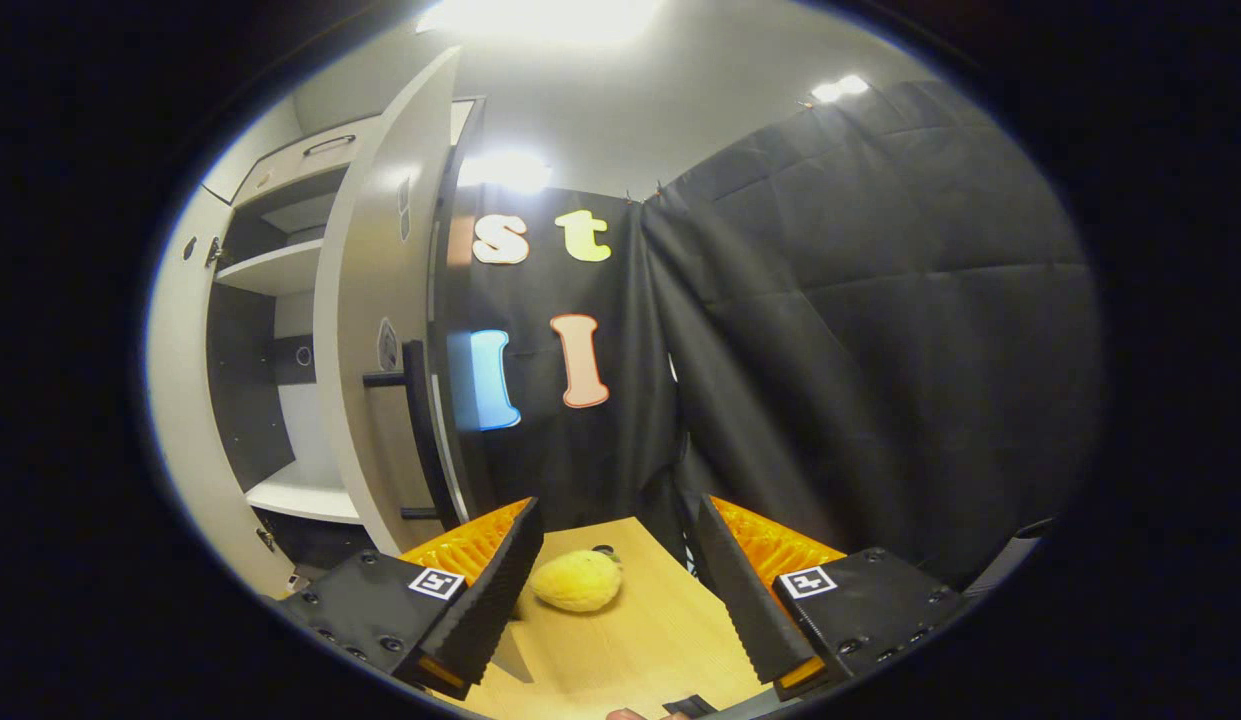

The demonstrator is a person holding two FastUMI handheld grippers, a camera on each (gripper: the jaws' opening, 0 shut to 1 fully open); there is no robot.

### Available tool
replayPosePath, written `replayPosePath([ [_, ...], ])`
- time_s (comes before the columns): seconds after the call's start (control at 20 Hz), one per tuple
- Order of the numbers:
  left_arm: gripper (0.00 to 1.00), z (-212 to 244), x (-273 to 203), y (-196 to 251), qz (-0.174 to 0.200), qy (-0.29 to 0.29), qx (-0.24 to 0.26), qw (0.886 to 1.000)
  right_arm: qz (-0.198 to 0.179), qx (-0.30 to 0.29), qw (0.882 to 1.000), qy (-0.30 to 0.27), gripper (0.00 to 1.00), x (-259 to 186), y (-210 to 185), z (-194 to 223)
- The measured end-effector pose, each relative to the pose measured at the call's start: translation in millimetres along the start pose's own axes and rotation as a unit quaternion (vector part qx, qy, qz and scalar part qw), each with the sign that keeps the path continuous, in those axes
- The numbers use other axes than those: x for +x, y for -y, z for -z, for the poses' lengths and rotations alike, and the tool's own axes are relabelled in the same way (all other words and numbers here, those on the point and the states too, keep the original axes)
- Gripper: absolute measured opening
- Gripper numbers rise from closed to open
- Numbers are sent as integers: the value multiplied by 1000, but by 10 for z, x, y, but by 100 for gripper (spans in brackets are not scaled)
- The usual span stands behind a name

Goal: Grasp the bottle in the cabinet with the left hand and place it on the coaster, then close the right door with the right hand and the left door with the left hand.

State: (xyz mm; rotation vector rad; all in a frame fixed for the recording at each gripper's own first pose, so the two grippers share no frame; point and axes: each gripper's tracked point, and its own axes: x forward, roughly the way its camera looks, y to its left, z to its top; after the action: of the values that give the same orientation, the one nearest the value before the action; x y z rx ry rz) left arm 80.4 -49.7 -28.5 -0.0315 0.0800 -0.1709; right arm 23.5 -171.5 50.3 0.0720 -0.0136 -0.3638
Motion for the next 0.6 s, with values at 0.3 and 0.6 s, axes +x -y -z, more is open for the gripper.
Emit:
replayPosePath([
  [0.3,97,-238,67,313,-36,-33,35,998,-43,44,998,24,96,306,168,-474],
  [0.6,97,-408,103,590,-59,-42,32,997,-76,59,995,25,97,550,166,-577],
])
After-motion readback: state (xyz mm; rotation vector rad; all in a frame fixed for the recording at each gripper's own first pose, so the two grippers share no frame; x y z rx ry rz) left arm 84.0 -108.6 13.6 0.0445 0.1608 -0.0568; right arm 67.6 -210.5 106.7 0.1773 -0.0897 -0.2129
